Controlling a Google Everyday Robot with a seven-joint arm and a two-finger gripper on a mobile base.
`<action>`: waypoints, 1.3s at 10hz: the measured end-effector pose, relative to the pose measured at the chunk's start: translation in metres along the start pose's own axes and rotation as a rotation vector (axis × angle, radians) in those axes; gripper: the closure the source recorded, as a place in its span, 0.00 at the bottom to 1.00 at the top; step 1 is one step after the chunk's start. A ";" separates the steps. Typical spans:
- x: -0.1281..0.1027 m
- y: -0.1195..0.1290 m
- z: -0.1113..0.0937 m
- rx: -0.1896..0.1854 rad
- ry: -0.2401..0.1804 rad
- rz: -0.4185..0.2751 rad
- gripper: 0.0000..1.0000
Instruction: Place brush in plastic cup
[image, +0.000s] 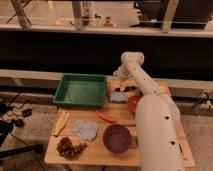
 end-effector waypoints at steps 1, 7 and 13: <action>0.002 -0.001 0.002 0.001 0.002 0.002 0.20; 0.008 -0.001 0.011 0.004 0.011 0.003 0.20; 0.014 0.001 0.020 -0.001 0.014 0.006 0.20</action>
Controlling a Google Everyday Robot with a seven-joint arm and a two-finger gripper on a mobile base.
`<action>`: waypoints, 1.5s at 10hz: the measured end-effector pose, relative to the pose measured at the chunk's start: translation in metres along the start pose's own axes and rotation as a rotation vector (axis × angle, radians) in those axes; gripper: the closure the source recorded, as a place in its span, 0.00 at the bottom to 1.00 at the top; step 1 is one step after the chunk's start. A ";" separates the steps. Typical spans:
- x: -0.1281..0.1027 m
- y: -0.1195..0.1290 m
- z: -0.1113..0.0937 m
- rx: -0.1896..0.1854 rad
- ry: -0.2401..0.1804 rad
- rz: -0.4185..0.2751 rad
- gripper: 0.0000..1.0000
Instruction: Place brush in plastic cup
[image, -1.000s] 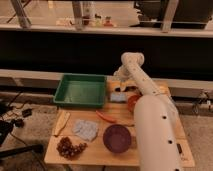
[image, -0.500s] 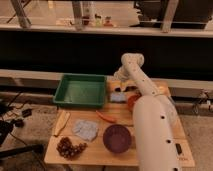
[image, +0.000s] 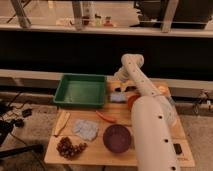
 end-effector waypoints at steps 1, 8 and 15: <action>0.002 0.001 0.001 -0.001 0.001 0.002 0.20; 0.007 0.002 0.014 -0.015 0.001 0.003 0.20; 0.008 0.002 0.020 -0.022 -0.002 -0.004 0.20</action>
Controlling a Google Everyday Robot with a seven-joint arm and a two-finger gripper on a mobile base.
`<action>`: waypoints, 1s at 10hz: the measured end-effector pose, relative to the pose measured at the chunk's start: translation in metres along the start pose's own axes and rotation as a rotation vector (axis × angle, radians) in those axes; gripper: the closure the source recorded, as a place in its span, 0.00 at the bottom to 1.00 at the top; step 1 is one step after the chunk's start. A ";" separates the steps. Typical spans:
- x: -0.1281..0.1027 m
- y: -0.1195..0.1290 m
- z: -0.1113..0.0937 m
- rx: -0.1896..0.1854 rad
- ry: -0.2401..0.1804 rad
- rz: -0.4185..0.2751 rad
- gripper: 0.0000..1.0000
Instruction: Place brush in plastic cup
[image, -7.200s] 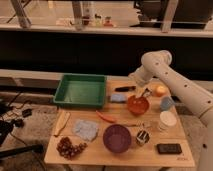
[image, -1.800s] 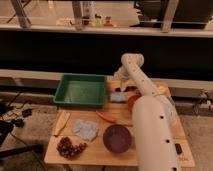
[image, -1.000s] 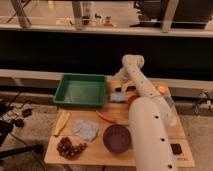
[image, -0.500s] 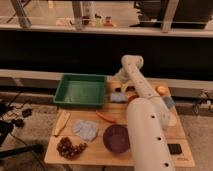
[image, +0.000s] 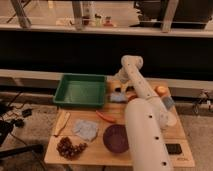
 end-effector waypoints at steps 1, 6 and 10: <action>0.000 0.001 0.001 -0.002 -0.003 -0.001 0.20; 0.002 0.004 0.002 -0.009 -0.008 -0.007 0.34; 0.003 0.005 0.003 -0.009 -0.011 -0.013 0.73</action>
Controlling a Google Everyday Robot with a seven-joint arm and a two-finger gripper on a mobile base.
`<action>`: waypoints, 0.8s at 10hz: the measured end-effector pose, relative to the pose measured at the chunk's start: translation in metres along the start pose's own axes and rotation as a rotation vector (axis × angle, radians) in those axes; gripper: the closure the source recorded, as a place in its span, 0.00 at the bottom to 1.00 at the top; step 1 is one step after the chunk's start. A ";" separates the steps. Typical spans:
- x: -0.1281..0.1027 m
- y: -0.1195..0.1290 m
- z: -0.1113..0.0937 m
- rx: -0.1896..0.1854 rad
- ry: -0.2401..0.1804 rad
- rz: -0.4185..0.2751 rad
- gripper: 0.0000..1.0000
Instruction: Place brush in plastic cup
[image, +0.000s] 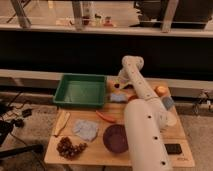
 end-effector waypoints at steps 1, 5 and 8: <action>0.000 0.000 0.000 0.001 0.000 -0.002 0.76; -0.001 0.001 0.000 -0.011 -0.008 -0.010 0.93; -0.002 0.002 -0.010 -0.004 -0.004 -0.003 1.00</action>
